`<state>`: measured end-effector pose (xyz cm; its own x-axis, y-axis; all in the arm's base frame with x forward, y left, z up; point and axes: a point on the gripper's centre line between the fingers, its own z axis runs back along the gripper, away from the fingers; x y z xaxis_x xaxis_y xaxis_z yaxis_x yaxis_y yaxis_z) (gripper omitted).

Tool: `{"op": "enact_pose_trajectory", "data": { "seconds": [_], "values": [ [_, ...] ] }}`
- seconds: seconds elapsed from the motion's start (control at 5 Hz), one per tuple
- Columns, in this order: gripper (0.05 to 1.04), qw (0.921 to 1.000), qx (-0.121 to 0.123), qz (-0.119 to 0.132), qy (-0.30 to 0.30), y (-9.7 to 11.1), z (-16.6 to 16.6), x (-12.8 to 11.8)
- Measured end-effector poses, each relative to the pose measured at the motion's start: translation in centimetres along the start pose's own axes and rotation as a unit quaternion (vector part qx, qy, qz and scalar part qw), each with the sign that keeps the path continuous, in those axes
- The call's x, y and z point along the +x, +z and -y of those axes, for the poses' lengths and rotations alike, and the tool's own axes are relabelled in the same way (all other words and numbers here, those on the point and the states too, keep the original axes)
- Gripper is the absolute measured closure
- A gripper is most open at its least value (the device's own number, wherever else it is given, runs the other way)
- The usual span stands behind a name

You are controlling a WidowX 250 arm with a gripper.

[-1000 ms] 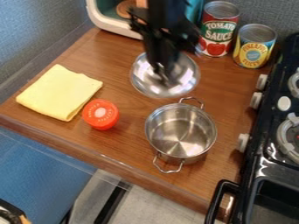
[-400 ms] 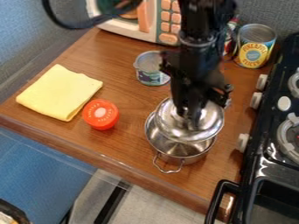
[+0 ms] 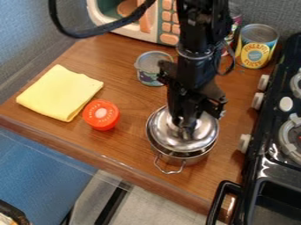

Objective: Put the lid on the silver bowl

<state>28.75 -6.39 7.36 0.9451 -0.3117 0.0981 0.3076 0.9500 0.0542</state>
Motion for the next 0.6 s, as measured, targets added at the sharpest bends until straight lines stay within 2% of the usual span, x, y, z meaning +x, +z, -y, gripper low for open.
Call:
{"op": "enact_pose_trajectory", "data": {
  "seconds": [0.4, 0.6],
  "values": [
    [0.801, 0.9999, 0.001, -0.011, -0.002, -0.68, -0.38, -0.8],
    [0.801, 1.0, -0.003, -0.007, -0.001, -0.77, -0.27, -0.64]
  ]
}}
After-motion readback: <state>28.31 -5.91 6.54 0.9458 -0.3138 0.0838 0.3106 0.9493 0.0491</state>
